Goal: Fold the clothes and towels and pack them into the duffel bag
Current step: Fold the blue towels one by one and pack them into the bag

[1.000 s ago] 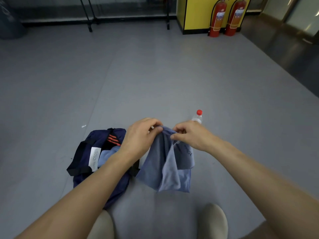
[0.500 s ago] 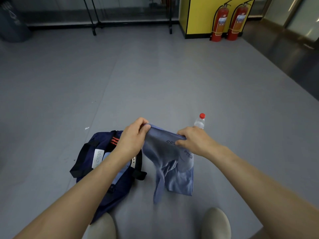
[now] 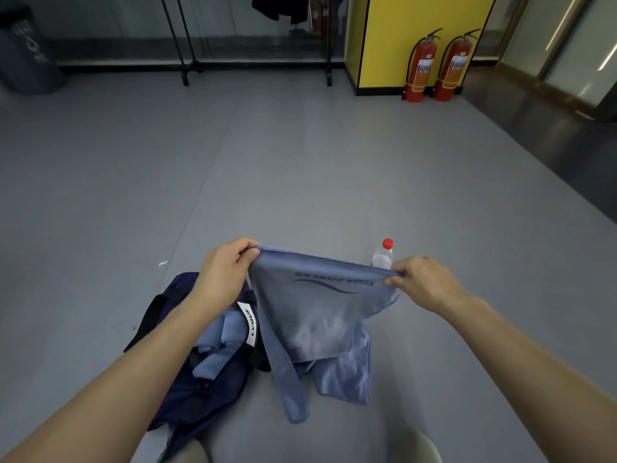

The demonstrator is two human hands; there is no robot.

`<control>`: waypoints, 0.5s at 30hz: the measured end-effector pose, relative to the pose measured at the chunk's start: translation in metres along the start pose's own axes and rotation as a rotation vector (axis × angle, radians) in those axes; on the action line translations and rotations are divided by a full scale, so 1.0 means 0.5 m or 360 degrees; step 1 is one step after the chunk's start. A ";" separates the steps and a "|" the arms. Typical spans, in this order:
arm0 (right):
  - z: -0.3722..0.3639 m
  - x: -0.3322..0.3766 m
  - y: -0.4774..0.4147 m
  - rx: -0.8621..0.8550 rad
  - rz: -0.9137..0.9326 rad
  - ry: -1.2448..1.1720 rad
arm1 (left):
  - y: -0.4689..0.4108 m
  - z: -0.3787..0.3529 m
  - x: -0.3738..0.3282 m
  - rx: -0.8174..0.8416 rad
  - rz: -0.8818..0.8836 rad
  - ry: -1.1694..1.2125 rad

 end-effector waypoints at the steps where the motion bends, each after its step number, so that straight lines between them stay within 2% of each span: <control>1: 0.014 -0.004 -0.012 -0.0038 -0.0012 -0.0050 | -0.011 -0.007 0.016 -0.0032 0.0109 0.0162; 3: 0.053 0.000 -0.047 -0.0104 -0.0054 -0.0272 | -0.042 -0.026 0.043 -0.0112 0.0386 0.0661; 5: 0.111 0.015 -0.088 -0.0237 -0.0066 -0.0390 | -0.091 -0.025 0.040 -0.0221 0.0501 0.0961; 11: 0.354 0.079 -0.137 -0.0783 0.0094 -0.0476 | -0.268 0.081 -0.080 -0.0441 0.0140 0.0958; 15: 0.469 0.099 -0.105 -0.1010 0.0272 -0.0563 | -0.312 0.144 -0.155 -0.0489 -0.0058 0.0890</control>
Point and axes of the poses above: each hand's wrist, its own y-axis away from the middle knuckle, its own z-axis out of the back of the hand, x = y × z, the point moved 10 cm from there along -y, towards the middle knuckle, and after that the axes turned 8 degrees about -z, right-handed, at the moved point
